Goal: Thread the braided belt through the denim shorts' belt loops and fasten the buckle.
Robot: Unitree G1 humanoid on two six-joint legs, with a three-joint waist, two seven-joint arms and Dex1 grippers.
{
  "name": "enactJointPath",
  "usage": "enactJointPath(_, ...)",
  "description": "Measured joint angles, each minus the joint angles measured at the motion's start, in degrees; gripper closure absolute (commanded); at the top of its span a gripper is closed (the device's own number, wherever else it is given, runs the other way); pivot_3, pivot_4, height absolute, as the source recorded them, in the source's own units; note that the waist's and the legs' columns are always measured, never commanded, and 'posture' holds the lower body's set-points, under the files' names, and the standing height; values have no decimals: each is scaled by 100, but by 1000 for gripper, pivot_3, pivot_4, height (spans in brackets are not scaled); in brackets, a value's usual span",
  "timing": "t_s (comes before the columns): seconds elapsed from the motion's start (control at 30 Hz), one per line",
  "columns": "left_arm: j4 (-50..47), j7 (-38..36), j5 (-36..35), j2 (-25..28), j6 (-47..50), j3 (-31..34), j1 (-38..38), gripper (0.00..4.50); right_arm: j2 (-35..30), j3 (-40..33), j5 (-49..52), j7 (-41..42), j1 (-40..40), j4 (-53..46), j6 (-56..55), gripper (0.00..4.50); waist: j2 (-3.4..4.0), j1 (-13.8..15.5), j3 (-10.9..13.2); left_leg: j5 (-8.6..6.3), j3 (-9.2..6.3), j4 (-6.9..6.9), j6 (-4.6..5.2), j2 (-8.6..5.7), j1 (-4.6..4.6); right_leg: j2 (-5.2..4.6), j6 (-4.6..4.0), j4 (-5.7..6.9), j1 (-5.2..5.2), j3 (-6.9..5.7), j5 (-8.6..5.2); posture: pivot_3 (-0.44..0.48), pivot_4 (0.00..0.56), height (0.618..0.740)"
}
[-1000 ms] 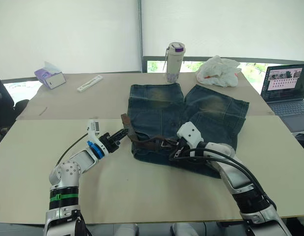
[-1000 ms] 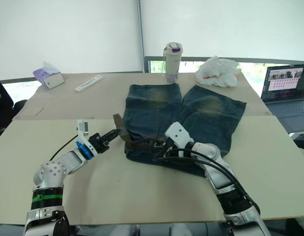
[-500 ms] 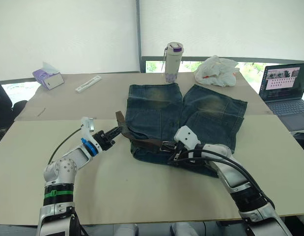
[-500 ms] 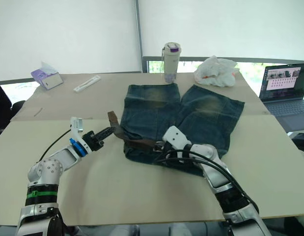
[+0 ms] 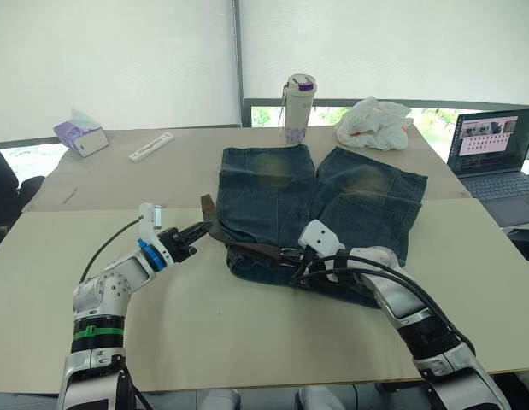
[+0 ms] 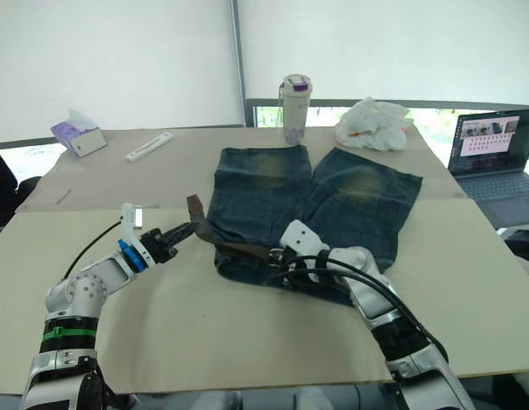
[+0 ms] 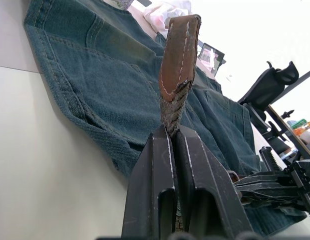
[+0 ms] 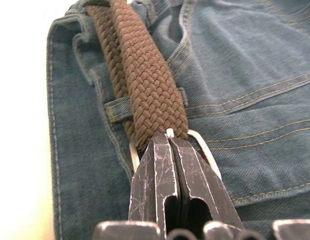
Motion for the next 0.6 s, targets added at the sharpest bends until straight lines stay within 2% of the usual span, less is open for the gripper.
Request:
enactJointPath(0.3, 204, -167, 177, -120, -340, -117, -285, 4500, 37, -12, 22, -8, -142, 27, 477, 4483, -4, 6, -21, 0, 0, 1, 0, -1, 1, -1, 0, 0, 2, 0, 0, 0, 150, 740)
enactJointPath(0.6, 513, -345, 413, -119, -478, -212, -332, 4500, 218, -694, 825, 400, 101, 291, -149, 4483, -3, 7, -20, 0, 0, 1, 0, -3, -10, -3, 0, -2, -7, 0, 0, 0, 150, 740)
